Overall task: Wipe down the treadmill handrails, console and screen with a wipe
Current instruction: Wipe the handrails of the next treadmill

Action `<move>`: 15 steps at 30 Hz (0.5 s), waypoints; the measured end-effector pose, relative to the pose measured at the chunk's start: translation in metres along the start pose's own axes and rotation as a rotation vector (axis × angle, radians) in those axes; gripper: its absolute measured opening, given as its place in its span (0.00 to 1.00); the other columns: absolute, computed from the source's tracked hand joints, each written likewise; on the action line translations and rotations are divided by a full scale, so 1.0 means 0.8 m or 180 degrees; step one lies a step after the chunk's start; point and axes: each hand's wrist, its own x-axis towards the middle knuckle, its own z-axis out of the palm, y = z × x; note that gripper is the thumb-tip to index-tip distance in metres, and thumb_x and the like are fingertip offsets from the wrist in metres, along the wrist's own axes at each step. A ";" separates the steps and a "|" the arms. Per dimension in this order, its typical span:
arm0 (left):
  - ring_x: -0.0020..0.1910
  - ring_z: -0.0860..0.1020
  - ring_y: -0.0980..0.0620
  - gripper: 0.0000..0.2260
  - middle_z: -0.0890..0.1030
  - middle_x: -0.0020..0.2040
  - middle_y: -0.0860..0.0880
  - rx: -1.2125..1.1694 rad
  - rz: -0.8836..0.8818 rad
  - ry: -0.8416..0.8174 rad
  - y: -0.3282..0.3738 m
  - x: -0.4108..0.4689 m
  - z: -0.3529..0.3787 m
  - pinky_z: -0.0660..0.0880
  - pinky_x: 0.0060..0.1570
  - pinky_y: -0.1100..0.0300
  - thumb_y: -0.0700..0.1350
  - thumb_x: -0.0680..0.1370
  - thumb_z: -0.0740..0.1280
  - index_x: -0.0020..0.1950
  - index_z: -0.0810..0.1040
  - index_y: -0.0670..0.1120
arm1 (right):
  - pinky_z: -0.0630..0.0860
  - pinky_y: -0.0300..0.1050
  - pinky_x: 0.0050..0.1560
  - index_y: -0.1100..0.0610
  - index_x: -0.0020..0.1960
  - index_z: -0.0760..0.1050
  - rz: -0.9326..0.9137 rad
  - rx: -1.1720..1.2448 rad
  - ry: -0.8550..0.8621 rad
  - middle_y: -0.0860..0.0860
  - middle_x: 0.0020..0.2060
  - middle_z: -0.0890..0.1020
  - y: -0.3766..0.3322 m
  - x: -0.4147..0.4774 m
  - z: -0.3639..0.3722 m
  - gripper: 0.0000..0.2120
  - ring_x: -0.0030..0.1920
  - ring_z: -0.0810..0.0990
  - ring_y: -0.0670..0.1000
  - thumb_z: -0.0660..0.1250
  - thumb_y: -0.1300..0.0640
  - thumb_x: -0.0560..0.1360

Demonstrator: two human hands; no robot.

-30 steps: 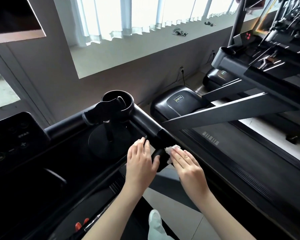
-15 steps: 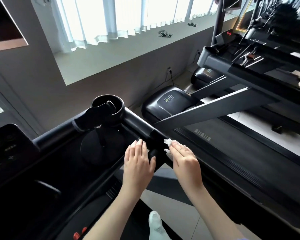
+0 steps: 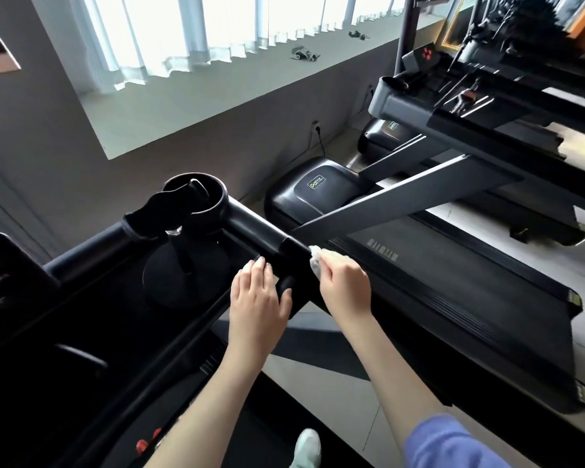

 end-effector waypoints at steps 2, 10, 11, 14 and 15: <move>0.63 0.75 0.41 0.28 0.77 0.62 0.40 0.0017 -0.0011 -0.0019 0.000 -0.001 0.001 0.72 0.64 0.47 0.54 0.76 0.55 0.63 0.77 0.34 | 0.76 0.46 0.48 0.57 0.56 0.83 0.0144 0.0182 -0.0328 0.53 0.46 0.86 -0.005 0.014 0.006 0.12 0.45 0.83 0.57 0.62 0.59 0.78; 0.64 0.74 0.42 0.27 0.77 0.63 0.40 0.0105 -0.0029 -0.0052 0.001 -0.002 0.002 0.69 0.66 0.48 0.54 0.77 0.55 0.64 0.75 0.35 | 0.78 0.49 0.54 0.58 0.51 0.84 -0.0355 -0.0236 0.0344 0.48 0.45 0.86 0.030 -0.023 -0.007 0.16 0.43 0.85 0.48 0.58 0.55 0.77; 0.64 0.73 0.43 0.27 0.77 0.63 0.41 0.0118 -0.0042 -0.0053 0.001 -0.001 0.002 0.67 0.66 0.49 0.54 0.77 0.55 0.64 0.75 0.35 | 0.78 0.48 0.54 0.59 0.50 0.84 -0.0424 -0.0275 0.0417 0.49 0.45 0.86 0.026 -0.020 -0.002 0.17 0.43 0.85 0.49 0.57 0.55 0.77; 0.64 0.74 0.43 0.28 0.77 0.63 0.41 0.0119 -0.0076 -0.0088 0.001 -0.001 0.001 0.68 0.66 0.49 0.55 0.77 0.55 0.65 0.75 0.35 | 0.79 0.46 0.53 0.60 0.49 0.84 -0.0656 -0.0306 0.0489 0.51 0.46 0.86 0.008 -0.007 0.015 0.18 0.44 0.85 0.49 0.57 0.55 0.76; 0.64 0.74 0.43 0.28 0.77 0.63 0.41 0.0135 -0.0075 -0.0095 0.001 -0.001 0.000 0.69 0.66 0.49 0.55 0.76 0.55 0.65 0.75 0.35 | 0.79 0.46 0.53 0.61 0.49 0.84 -0.0722 -0.0288 0.0500 0.52 0.46 0.86 0.007 -0.005 0.017 0.17 0.44 0.85 0.49 0.57 0.56 0.76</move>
